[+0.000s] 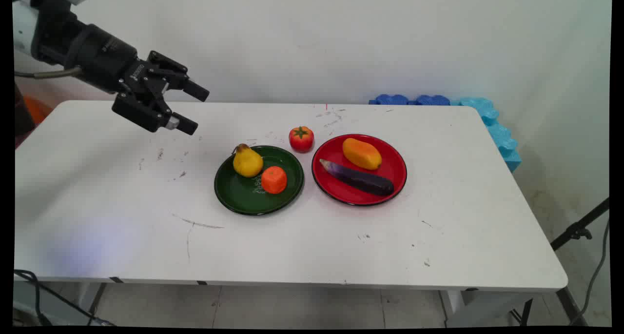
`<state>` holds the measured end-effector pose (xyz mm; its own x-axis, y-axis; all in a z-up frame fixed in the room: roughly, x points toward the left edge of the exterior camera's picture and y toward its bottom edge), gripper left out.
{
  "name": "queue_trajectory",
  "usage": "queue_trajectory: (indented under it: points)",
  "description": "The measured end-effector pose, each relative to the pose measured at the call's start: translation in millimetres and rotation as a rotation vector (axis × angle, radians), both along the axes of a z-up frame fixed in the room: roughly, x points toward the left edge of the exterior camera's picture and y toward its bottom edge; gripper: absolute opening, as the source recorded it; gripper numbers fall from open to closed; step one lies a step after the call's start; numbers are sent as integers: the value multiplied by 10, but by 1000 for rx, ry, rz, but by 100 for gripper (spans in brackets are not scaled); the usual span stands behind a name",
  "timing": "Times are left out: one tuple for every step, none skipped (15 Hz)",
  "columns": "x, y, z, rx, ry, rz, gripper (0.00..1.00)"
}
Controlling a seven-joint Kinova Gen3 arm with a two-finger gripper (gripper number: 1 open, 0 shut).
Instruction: Pick up the eggplant from the red plate
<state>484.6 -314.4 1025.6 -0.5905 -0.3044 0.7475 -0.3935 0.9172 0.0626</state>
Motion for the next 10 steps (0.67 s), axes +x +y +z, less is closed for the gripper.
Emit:
queue_trajectory:
  points:
    - [-3,-2,8,2,-1,-5,100]
    - [-5,-5,15,5,-3,-9,100]
    - [-10,-6,21,9,-8,-13,100]
    - [-18,-7,31,14,-13,-17,100]
    - [-32,-11,41,19,-19,-18,100]
    - [-50,-21,50,23,-24,-18,100]
    - [-72,-36,62,27,-28,-16,100]
    - [-106,-60,76,30,-33,-16,100]
    - [-141,-80,91,32,-37,-14,100]
    - [-173,-99,103,34,-39,-14,100]
